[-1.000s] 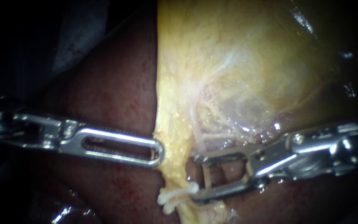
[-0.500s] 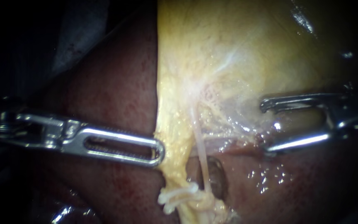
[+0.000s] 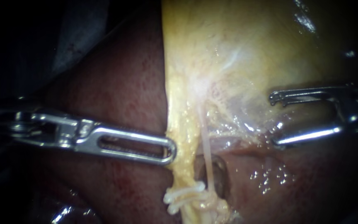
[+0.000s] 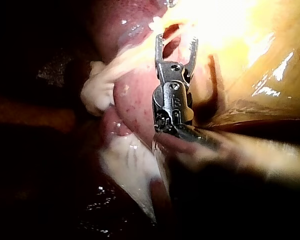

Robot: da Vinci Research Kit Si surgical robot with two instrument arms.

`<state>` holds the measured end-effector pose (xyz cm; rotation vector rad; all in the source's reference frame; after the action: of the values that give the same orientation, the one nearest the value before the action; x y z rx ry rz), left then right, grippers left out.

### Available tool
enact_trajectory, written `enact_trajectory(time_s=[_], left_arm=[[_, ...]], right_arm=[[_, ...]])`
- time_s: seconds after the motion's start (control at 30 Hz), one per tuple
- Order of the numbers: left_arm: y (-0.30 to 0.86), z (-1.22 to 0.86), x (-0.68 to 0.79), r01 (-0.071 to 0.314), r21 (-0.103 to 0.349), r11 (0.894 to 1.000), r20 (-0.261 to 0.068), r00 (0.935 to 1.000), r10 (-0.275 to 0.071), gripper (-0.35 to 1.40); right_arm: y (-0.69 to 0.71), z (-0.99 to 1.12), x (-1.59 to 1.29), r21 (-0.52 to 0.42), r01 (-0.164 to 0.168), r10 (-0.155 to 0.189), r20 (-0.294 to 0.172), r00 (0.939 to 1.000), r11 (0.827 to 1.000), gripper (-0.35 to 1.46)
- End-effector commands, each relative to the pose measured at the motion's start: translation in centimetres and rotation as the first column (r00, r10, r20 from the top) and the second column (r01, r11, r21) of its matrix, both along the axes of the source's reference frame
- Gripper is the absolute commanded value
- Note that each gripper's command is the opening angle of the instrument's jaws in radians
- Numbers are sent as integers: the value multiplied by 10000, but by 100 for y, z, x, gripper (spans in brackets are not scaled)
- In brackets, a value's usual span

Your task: Going back second clip left tube

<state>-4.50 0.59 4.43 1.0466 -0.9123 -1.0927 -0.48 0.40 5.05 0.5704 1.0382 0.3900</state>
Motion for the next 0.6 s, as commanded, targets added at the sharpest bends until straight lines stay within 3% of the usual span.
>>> enact_trajectory(time_s=[0.03, 0.27, 0.6], left_arm=[[0, 5, -4, 19, -25, 10000, -48, 10000, -19, -35], [-5, 25, -21, -19, -103, 9999, -95, 10000, 18, -35], [-6, 26, -23, -39, -97, 9999, -88, 10000, 38, -35]], right_arm=[[0, 0, 0, -6, -6, 6, 3, 10000, 10000, 53], [-1, 0, 0, -7, -8, 8, 5, 10000, 10000, 53], [-1, 0, 0, -7, -8, 8, 5, 10000, 10000, 52]])
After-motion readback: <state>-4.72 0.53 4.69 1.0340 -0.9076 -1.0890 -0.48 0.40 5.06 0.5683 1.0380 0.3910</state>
